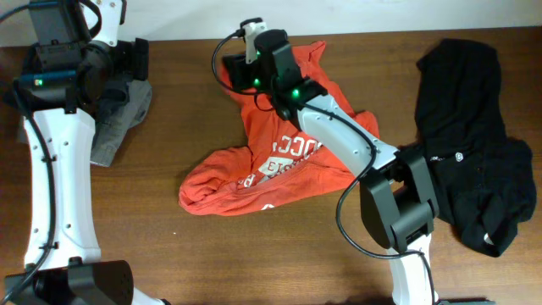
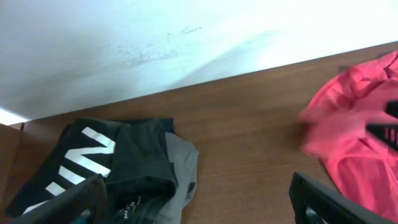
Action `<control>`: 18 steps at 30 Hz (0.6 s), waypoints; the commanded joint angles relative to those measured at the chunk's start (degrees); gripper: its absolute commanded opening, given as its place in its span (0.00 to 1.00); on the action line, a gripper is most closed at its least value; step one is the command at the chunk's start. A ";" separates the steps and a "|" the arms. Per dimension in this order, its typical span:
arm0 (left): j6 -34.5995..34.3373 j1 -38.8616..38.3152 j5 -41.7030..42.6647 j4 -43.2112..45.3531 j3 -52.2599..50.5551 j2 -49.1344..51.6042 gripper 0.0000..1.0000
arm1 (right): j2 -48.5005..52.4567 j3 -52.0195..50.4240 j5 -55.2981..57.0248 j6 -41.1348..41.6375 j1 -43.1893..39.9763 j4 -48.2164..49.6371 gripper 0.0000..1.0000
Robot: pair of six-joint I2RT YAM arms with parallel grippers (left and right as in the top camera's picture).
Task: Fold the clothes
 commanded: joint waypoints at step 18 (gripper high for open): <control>0.44 -5.33 15.82 -5.92 0.85 4.07 0.94 | -1.14 40.72 -6.27 -12.17 -11.65 -71.63 1.00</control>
